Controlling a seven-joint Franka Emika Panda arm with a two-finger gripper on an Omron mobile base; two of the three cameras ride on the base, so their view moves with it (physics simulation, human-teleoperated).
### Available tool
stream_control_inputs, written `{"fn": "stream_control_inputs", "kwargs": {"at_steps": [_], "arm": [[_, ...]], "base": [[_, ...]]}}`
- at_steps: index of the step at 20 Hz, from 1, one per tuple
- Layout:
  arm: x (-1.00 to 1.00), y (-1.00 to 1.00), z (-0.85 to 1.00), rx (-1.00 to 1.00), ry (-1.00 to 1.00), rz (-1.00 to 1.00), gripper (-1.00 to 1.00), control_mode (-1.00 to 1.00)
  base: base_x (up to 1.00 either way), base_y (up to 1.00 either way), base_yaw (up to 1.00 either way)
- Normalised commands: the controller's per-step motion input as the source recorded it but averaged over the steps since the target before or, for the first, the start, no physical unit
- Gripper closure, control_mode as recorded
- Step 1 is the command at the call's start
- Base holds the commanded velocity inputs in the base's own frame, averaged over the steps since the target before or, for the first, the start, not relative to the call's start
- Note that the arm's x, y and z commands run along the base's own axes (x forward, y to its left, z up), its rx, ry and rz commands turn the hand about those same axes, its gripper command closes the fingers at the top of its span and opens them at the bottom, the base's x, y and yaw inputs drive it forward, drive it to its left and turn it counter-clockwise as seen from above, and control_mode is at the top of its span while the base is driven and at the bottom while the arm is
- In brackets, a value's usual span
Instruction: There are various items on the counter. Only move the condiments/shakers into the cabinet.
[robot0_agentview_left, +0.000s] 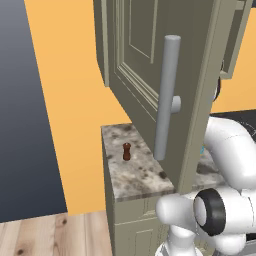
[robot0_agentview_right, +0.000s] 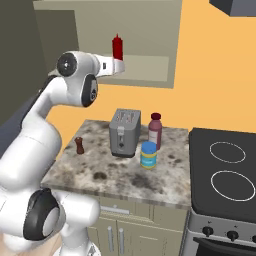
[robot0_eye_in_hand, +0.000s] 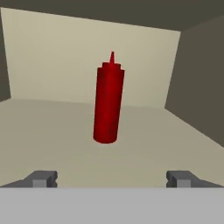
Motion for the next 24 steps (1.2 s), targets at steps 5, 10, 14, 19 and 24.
{"fn": "stream_control_inputs", "kwargs": {"at_steps": [5,10,14,19,24], "arm": [[-1.0,-0.1,-0.41,0.0,0.17,0.02,-1.0,-1.0],[-0.98,-0.38,-0.46,0.05,0.25,0.09,-1.0,-1.0],[-0.76,-0.46,-0.66,0.05,0.25,0.09,-1.0,-1.0],[-0.26,-0.59,-0.58,0.04,0.16,0.11,-1.0,-1.0],[-0.19,-0.81,-0.53,0.11,0.11,0.2,-1.0,-1.0]], "base": [[0.0,0.0,0.0],[0.0,0.0,0.0],[0.0,0.0,0.0],[0.0,0.0,0.0],[0.0,0.0,0.0]]}}
